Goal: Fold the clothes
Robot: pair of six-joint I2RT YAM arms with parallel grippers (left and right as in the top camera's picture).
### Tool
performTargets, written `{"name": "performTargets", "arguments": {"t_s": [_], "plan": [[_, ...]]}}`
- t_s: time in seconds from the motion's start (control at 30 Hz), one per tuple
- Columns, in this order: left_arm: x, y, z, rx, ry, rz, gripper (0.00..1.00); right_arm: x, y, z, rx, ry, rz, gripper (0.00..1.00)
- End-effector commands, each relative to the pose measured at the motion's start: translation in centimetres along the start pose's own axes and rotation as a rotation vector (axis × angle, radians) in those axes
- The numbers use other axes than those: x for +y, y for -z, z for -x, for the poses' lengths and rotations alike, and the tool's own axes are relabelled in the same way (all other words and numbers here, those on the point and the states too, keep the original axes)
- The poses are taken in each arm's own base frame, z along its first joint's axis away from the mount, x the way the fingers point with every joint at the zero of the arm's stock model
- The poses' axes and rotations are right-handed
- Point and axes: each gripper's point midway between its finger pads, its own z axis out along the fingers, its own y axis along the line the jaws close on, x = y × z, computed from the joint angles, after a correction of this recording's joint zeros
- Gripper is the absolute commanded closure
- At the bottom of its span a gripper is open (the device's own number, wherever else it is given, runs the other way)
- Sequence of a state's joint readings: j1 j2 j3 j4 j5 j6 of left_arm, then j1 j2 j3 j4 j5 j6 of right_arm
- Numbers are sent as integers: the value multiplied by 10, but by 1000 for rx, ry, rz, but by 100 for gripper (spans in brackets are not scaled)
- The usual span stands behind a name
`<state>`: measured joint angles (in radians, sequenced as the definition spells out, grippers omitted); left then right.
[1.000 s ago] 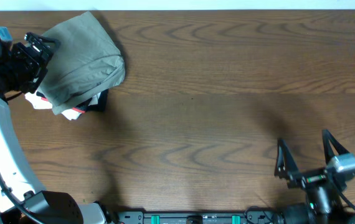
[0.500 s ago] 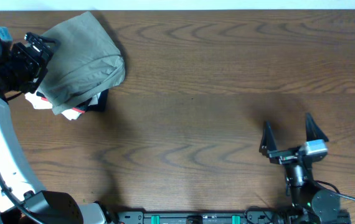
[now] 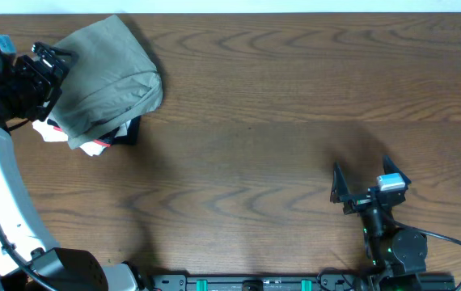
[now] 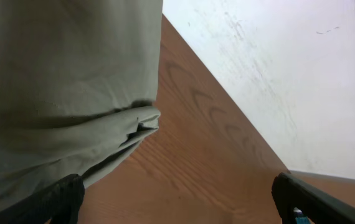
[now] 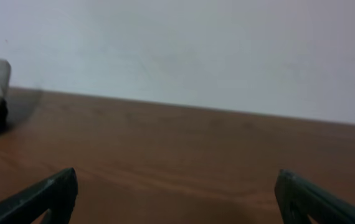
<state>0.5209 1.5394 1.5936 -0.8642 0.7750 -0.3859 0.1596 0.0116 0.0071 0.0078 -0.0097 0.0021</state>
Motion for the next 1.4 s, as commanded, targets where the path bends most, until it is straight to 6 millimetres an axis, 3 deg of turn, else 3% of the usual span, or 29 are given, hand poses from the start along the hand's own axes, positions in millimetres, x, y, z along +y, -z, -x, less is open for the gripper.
{"name": "performTargets", "arguments": {"t_s": [0.0, 0.1, 1.13, 1.23, 1.37], "plan": [[1, -1, 0, 3, 0, 2, 2, -1, 0, -8, 31, 17, -1, 1], [1, -1, 0, 3, 0, 2, 2, -1, 1, -20, 79, 17, 0, 1], [-2, 0, -1, 1, -6, -1, 2, -1, 1, -20, 79, 16, 0, 1], [-14, 9, -5, -16, -37, -17, 2, -1, 1, -20, 79, 16, 0, 1], [-62, 31, -33, -33, -156, -88, 2, -1, 1, -20, 79, 16, 0, 1]]}}
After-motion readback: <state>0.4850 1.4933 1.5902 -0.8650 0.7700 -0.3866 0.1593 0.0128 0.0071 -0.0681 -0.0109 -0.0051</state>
